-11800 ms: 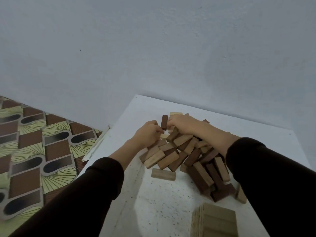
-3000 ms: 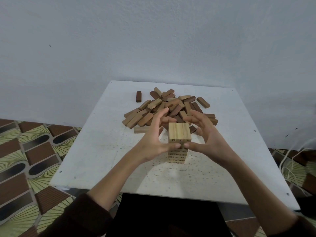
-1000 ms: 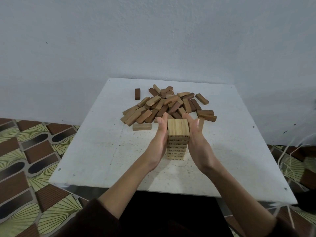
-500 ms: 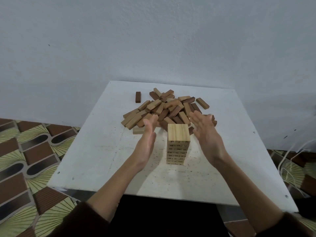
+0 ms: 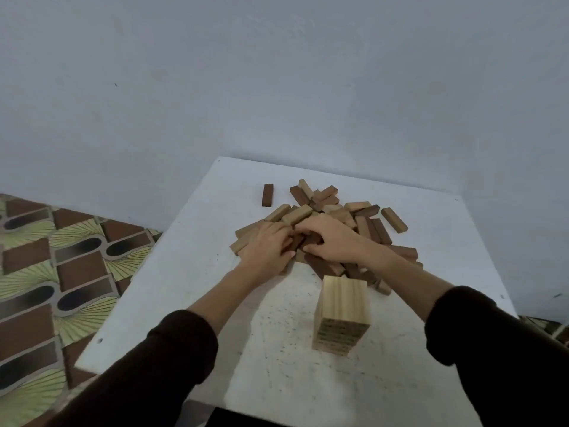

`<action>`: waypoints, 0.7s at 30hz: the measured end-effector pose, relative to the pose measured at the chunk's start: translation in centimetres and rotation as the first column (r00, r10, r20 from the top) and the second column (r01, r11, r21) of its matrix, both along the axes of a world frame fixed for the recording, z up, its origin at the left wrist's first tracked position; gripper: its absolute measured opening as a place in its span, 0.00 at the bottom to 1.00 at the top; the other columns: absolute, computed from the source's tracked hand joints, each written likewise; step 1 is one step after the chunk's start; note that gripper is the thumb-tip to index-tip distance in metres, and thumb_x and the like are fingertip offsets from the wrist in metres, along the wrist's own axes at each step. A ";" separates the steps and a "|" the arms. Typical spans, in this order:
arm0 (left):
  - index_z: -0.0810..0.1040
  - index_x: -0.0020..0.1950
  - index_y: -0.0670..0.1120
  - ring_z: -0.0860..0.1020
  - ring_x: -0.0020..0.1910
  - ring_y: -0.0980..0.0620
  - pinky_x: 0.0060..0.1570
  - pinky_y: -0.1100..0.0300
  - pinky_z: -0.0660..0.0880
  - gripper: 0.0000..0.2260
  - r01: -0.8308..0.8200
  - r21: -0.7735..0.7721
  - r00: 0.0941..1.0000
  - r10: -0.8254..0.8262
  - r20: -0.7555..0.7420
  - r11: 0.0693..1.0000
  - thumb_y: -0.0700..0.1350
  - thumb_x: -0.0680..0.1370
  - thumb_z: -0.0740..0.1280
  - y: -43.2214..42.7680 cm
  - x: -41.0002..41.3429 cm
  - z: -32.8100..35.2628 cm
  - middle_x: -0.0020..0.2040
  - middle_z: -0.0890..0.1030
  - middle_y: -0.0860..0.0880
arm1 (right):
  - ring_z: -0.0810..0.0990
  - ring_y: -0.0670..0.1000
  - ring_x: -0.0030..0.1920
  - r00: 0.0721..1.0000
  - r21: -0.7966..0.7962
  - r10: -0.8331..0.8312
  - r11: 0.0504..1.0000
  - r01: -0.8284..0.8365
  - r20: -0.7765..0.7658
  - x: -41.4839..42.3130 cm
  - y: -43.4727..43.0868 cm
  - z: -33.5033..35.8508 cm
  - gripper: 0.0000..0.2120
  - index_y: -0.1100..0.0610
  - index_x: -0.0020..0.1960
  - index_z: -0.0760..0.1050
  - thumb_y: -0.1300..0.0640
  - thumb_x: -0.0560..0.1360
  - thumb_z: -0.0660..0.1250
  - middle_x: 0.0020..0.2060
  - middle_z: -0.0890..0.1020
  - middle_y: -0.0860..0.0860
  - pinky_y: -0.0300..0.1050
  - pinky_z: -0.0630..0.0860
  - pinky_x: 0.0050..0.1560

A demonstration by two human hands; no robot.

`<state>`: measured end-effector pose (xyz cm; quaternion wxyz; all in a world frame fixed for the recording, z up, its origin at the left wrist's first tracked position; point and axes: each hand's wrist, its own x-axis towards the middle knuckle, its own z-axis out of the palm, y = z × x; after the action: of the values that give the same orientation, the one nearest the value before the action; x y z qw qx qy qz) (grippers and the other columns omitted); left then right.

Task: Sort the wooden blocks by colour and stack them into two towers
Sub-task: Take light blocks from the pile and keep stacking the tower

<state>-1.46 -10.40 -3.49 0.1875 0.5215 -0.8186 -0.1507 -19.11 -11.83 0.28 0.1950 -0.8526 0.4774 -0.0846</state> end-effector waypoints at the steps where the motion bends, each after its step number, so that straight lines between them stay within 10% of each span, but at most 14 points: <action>1: 0.76 0.61 0.44 0.70 0.63 0.47 0.64 0.54 0.64 0.15 -0.002 -0.003 0.999 0.003 0.036 1.000 0.45 0.75 0.68 -0.4 0.1 -0.2 0.61 0.76 0.47 | 0.73 0.51 0.57 0.997 -0.019 0.035 0.999 -0.036 -0.075 0.2 -0.5 -0.5 0.18 0.54 0.60 0.76 0.56 0.71 0.69 0.56 0.78 0.49 0.51 0.71 0.59; 10: 0.79 0.52 0.45 0.69 0.57 0.50 0.57 0.58 0.63 0.08 -0.011 -0.052 1.000 0.011 0.003 0.999 0.40 0.76 0.64 -1.8 1.0 -0.5 0.55 0.77 0.50 | 0.65 0.51 0.57 0.950 -0.148 -0.011 0.988 -0.037 -0.312 -3.4 -2.6 -0.8 0.08 0.57 0.48 0.75 0.58 0.69 0.65 0.45 0.68 0.45 0.46 0.62 0.55; 21: 0.81 0.58 0.45 0.68 0.60 0.49 0.49 0.59 0.61 0.12 0.030 -0.085 0.999 -0.028 0.030 0.996 0.41 0.80 0.60 -3.5 -1.2 0.2 0.57 0.77 0.49 | 0.73 0.52 0.48 0.988 -0.159 0.068 0.983 -0.090 -0.138 -1.6 -3.7 -1.3 0.18 0.56 0.54 0.79 0.67 0.70 0.58 0.49 0.80 0.49 0.51 0.71 0.50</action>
<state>-2.65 -13.87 -3.26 0.1958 0.5032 -0.8344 -0.1108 -20.71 -15.50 -1.07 0.0953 -0.8879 0.4462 -0.0594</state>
